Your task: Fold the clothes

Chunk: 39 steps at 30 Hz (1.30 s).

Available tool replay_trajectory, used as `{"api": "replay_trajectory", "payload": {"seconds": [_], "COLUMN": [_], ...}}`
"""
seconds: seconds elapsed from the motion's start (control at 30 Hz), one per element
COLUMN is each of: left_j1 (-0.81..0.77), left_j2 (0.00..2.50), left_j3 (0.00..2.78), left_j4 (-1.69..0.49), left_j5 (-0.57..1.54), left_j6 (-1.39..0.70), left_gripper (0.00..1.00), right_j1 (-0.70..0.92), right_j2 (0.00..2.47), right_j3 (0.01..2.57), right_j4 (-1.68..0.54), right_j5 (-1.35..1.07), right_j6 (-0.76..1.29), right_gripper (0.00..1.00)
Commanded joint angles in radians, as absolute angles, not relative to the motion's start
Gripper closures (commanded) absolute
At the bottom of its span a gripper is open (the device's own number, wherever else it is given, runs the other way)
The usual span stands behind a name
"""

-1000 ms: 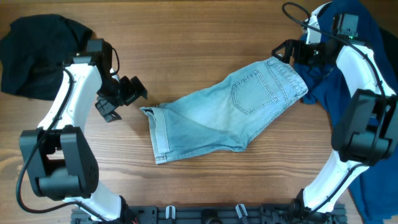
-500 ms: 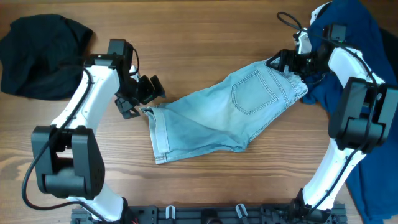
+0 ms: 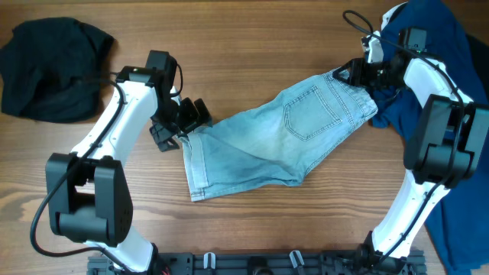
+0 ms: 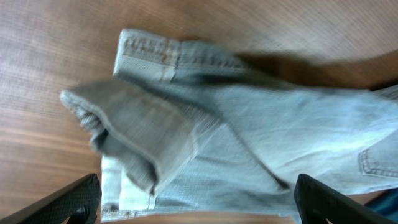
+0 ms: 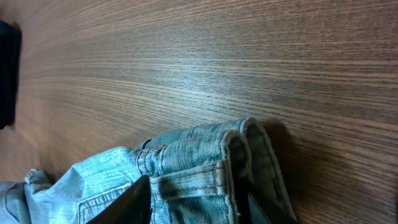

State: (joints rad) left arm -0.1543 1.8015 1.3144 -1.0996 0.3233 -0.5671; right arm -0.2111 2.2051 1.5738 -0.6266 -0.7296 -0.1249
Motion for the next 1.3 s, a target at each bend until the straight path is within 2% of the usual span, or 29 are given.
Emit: {"api": "replay_trajectory", "payload": {"seconds": [0.0,0.07,0.1,0.13,0.17,0.2,0.23,0.27,0.3,0.33,0.73,0.93,1.1,1.27], "left_j1": [-0.155,-0.155,-0.155,-0.155,-0.155,-0.155,-0.155,-0.155,-0.155,-0.155,-0.155,-0.156,-0.192,-0.261], "left_j2": [1.816,1.819,1.819,1.819,1.819,1.819,1.819,1.820,1.820,1.820,1.815,1.747,1.597,1.491], "left_j3": [1.286,1.254,1.243,1.232,1.224,1.218,1.213,1.211,1.211,1.211,1.222,1.360,1.523,1.536], "left_j4": [-1.105,-1.065,-1.044,-1.019,-0.996,-0.977,-0.958,-0.949,-0.941,-0.933,-0.709,-0.634,-0.643,-0.646], "left_j5": [0.332,0.332,0.332,0.333,0.333,0.333,0.333,0.333,0.333,0.333,0.351,0.287,0.222,0.107], "left_j6": [-0.599,-0.608,-0.608,-0.615,-0.615,-0.616,-0.616,-0.619,-0.627,-0.633,-0.641,-0.636,-0.564,-0.522], "left_gripper": [0.00,0.00,0.00,0.04,0.10,0.27,0.49,0.76,0.92,0.96,0.96,0.96,0.96,0.96], "right_j1": [-0.210,-0.210,-0.210,-0.210,-0.210,-0.210,-0.210,-0.210,-0.210,-0.210,-0.210,-0.210,-0.210,-0.210], "right_j2": [2.218,2.218,2.218,2.218,2.218,2.218,2.218,2.218,2.218,2.218,2.160,2.091,2.081,2.062], "right_j3": [1.591,1.591,1.591,1.591,1.591,1.591,1.591,1.591,1.591,1.591,1.753,2.026,2.206,2.212], "right_j4": [-0.623,-0.622,-0.621,-0.620,-0.620,-0.619,-0.618,-0.617,-0.617,-0.617,-0.729,-0.974,-1.238,-1.254], "right_j5": [-0.764,-0.764,-0.764,-0.765,-0.765,-0.765,-0.765,-0.765,-0.765,-0.768,-0.786,-0.764,-0.612,-0.600], "right_j6": [-0.128,-0.128,-0.128,-0.128,-0.128,-0.128,-0.127,-0.127,-0.127,-0.128,-0.155,-0.155,-0.101,-0.101], "right_gripper": [0.57,0.62,0.68,0.80,0.89,0.96,0.96,0.96,0.96,0.96,0.96,0.96,0.96,0.95]}}
